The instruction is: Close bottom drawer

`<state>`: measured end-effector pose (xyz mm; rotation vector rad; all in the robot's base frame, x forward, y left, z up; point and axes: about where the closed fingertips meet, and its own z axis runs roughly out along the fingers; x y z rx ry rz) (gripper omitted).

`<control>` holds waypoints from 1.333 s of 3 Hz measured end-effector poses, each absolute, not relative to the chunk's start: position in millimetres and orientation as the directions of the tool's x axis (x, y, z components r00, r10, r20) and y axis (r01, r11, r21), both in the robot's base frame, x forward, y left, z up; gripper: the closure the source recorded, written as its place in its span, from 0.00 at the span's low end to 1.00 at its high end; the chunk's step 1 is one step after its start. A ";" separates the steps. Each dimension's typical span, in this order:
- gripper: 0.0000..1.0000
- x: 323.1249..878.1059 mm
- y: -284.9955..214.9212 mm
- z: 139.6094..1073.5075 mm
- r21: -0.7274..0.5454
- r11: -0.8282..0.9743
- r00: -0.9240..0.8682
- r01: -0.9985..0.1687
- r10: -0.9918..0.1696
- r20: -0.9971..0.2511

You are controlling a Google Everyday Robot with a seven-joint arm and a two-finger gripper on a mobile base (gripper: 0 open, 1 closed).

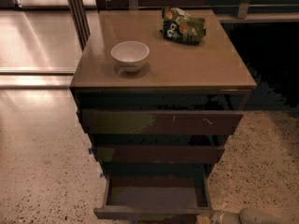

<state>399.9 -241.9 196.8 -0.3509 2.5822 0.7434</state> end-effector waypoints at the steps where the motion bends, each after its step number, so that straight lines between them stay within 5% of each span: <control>1: 1.00 421.9 -243.5 194.8 0.416 0.831 -0.864 -0.369 -0.142 -0.483; 4: 1.00 497.7 -250.7 197.0 0.324 0.848 -0.824 -0.419 -0.205 -0.528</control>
Offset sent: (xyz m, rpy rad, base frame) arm 0.1011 -0.0149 -0.0040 -0.1110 -0.0979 0.0320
